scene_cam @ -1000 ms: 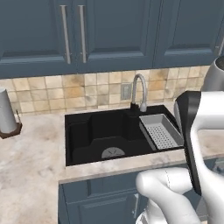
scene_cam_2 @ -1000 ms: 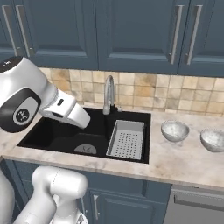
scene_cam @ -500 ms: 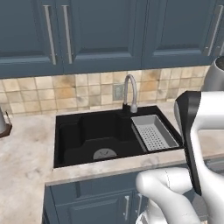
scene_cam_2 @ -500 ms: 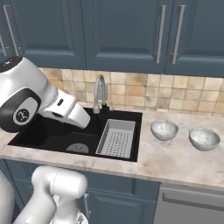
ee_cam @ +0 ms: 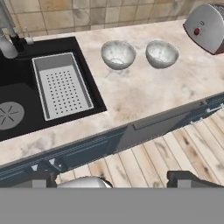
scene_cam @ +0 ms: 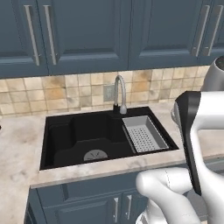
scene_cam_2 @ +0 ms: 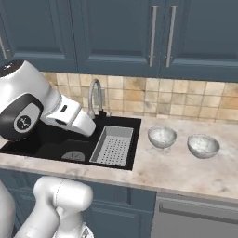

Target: Rinse each bowl for a few seconds and place them down in the sink or on the counter.

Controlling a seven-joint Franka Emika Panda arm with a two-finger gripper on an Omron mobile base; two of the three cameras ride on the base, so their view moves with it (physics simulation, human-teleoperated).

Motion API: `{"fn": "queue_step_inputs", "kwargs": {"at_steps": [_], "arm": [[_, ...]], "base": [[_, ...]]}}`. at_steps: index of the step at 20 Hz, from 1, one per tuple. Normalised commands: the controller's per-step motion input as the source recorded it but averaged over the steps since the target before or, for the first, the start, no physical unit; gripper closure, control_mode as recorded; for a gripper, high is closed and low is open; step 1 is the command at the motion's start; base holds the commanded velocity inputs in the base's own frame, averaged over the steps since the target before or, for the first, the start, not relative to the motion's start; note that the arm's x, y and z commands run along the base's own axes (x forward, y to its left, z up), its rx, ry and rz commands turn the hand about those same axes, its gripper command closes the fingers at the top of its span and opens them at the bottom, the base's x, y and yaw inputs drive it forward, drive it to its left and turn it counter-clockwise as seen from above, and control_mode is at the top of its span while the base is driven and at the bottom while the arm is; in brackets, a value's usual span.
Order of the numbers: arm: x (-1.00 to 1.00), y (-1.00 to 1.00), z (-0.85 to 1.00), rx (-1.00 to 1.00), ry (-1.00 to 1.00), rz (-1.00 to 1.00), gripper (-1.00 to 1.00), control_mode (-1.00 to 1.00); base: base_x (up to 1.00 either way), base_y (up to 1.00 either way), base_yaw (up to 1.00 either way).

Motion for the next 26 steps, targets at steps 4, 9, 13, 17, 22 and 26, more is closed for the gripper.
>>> {"fn": "queue_step_inputs", "kwargs": {"at_steps": [4, 9, 13, 17, 22, 26], "arm": [[0.00, 0.00, 0.00, 0.00, 0.00, 0.00, -1.00, 1.00], [0.00, 0.00, 0.00, 0.00, 0.00, 0.00, -1.00, 1.00], [0.00, 0.00, 0.00, 0.00, 0.00, 0.00, -1.00, 1.00], [0.00, 0.00, 0.00, 0.00, 0.00, 0.00, -1.00, 1.00], [0.00, 0.00, 0.00, 0.00, 0.00, 0.00, -1.00, 1.00], [0.00, 0.00, 0.00, 0.00, 0.00, 0.00, -1.00, 1.00]], "base": [[0.04, -0.44, 0.01], [0.04, -0.43, 0.01], [0.04, -0.41, 0.02], [0.03, -0.36, 0.02], [0.06, -0.28, 0.02], [0.07, -0.26, 0.03]]}}
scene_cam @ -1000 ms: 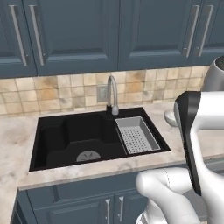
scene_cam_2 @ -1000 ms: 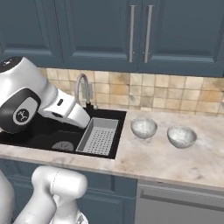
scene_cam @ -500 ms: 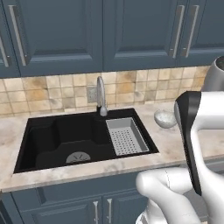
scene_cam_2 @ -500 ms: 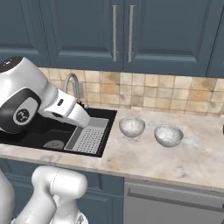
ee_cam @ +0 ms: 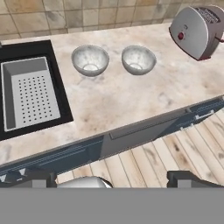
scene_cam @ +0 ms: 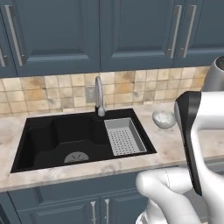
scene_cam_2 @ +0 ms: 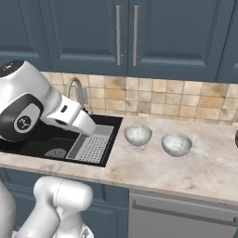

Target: Rinse each bowl for a few seconds and place them down in the sink or on the counter.

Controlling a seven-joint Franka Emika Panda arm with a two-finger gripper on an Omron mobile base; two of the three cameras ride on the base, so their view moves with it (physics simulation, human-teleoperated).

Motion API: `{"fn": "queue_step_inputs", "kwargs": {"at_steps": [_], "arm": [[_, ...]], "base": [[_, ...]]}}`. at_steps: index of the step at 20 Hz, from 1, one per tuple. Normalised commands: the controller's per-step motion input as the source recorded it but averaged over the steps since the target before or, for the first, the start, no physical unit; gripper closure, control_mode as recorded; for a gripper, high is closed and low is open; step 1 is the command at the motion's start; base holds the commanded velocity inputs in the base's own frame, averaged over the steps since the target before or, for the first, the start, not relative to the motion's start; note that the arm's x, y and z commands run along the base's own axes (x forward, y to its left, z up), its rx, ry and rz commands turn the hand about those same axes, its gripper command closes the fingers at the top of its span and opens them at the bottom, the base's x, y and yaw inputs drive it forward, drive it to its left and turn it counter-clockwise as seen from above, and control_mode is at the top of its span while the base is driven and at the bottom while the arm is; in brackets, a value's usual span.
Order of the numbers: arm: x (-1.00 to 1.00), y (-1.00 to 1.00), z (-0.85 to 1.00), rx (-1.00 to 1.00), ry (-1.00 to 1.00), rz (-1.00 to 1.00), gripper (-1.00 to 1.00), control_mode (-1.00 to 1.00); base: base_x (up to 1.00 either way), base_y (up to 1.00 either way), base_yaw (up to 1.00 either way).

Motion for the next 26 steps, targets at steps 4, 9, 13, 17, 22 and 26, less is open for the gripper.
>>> {"fn": "queue_step_inputs", "kwargs": {"at_steps": [4, 9, 13, 17, 22, 26], "arm": [[0.00, 0.00, 0.00, 0.00, 0.00, 0.00, -1.00, 1.00], [0.00, 0.00, 0.00, 0.00, -0.02, 0.01, -1.00, -1.00], [0.00, 0.01, 0.00, 0.00, -0.09, 0.04, -1.00, -1.00], [0.00, 0.00, 0.00, 0.00, -0.12, 0.06, -1.00, -1.00], [0.00, 0.01, -0.02, -0.01, -0.13, 0.07, -1.00, -1.00], [0.00, 0.06, 0.00, -0.02, -0.14, 0.09, -1.00, -1.00]], "base": [[0.08, -0.25, 0.03], [0.02, -0.06, 0.02], [0.00, 0.00, 0.00], [0.00, 0.00, 0.00], [0.00, 0.00, 0.00], [0.00, 0.00, 0.00]]}}
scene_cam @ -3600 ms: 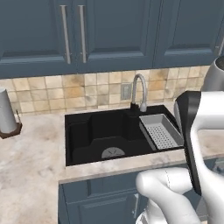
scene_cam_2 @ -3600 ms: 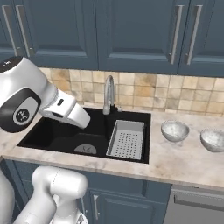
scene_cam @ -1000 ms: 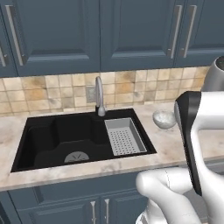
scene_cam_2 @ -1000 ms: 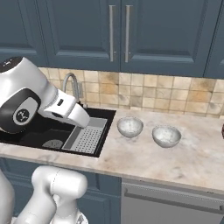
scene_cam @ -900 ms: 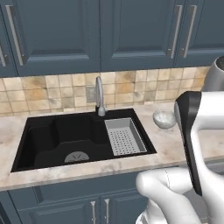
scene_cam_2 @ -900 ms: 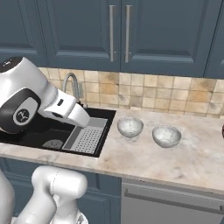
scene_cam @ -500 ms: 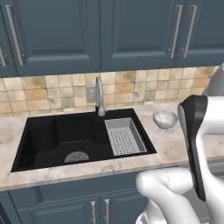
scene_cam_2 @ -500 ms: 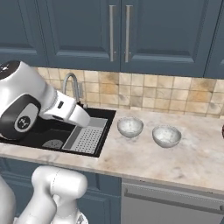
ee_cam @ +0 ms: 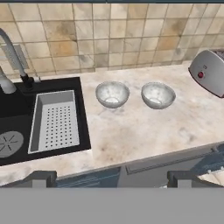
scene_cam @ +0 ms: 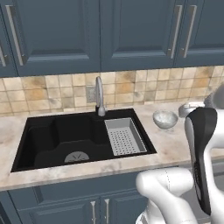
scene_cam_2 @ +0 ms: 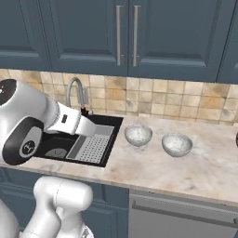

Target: Rinse each bowl for a few seconds and place them down in the sink or on the counter.

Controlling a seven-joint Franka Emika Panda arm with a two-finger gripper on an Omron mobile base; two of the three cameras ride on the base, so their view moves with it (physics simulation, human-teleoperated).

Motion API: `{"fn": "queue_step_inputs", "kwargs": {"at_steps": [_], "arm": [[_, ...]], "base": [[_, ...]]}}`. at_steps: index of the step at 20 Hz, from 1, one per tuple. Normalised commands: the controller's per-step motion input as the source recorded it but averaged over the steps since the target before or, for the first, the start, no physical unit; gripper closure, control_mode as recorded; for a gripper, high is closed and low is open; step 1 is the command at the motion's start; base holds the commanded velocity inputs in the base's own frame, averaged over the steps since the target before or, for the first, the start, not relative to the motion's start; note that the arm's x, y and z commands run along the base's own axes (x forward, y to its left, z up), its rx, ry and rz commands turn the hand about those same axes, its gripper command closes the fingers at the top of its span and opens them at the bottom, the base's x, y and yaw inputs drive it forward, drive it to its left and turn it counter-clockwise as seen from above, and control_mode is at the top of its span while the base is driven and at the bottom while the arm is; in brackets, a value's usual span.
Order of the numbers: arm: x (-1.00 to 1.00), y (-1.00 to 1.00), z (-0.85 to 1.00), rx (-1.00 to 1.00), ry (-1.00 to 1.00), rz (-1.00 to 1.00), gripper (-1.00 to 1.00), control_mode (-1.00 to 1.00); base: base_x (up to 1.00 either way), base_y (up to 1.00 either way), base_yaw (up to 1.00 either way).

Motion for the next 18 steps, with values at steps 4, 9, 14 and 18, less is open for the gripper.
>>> {"fn": "queue_step_inputs", "kwargs": {"at_steps": [4, 9, 14, 18], "arm": [[0.00, 0.06, 0.00, -0.03, -0.14, 0.09, -1.00, -1.00], [0.00, 0.08, 0.00, -0.04, -0.14, 0.08, -1.00, -1.00], [0.02, 0.10, 0.00, -0.05, -0.13, 0.09, -1.00, -1.00], [0.07, 0.08, 0.00, -0.03, -0.13, 0.10, -1.00, -1.00]], "base": [[0.00, 0.00, 0.00], [0.00, 0.00, 0.00], [0.00, 0.00, 0.00], [0.00, 0.00, 0.00]]}}
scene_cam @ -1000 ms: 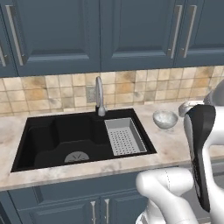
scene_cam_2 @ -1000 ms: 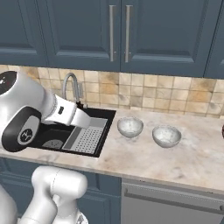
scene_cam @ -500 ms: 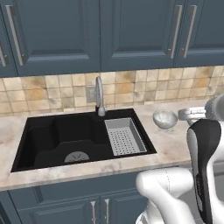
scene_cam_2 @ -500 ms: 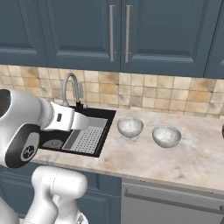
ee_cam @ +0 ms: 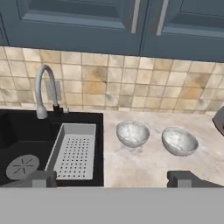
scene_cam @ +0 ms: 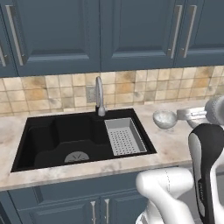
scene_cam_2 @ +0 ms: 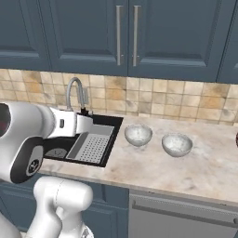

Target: Rinse each bowl for a few seconds and place them down in the sink or on the counter.

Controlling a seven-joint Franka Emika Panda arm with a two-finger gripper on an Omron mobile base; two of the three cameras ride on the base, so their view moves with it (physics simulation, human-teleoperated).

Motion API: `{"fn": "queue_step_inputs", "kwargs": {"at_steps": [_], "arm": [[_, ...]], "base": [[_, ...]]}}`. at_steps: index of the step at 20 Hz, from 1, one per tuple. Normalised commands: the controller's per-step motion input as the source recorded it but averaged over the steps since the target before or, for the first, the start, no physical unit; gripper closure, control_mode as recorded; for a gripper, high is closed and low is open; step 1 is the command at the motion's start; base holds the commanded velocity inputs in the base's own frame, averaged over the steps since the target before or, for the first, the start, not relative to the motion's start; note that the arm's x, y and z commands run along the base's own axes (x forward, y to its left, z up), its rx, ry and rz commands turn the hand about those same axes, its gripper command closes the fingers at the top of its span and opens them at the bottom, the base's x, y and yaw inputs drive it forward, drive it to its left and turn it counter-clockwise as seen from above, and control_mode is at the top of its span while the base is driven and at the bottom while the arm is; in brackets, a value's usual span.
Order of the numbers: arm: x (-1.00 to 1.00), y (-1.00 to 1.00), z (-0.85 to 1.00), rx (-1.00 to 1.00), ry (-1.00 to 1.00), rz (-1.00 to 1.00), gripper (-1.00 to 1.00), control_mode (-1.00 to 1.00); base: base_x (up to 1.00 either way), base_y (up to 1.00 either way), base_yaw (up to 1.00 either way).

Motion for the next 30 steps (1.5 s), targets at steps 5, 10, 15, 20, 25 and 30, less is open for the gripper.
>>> {"fn": "queue_step_inputs", "kwargs": {"at_steps": [5, 10, 15, 20, 25, 30], "arm": [[0.09, 0.07, -0.01, -0.02, -0.13, 0.11, -1.00, -1.00], [0.10, 0.12, -0.10, -0.01, -0.14, 0.12, -1.00, -1.00], [0.25, 0.16, -0.20, 0.00, -0.10, 0.13, -1.00, -1.00], [0.47, 0.10, -0.37, 0.02, -0.01, 0.11, -1.00, -1.00], [0.37, 0.08, -0.35, 0.02, -0.06, 0.12, -1.00, -1.00], [0.28, 0.12, -0.33, 0.01, -0.17, 0.10, -1.00, -1.00]], "base": [[0.00, 0.00, 0.00], [0.00, 0.00, 0.00], [0.00, 0.00, 0.00], [0.00, 0.00, 0.00], [0.00, 0.00, 0.00], [0.00, 0.00, 0.00]]}}
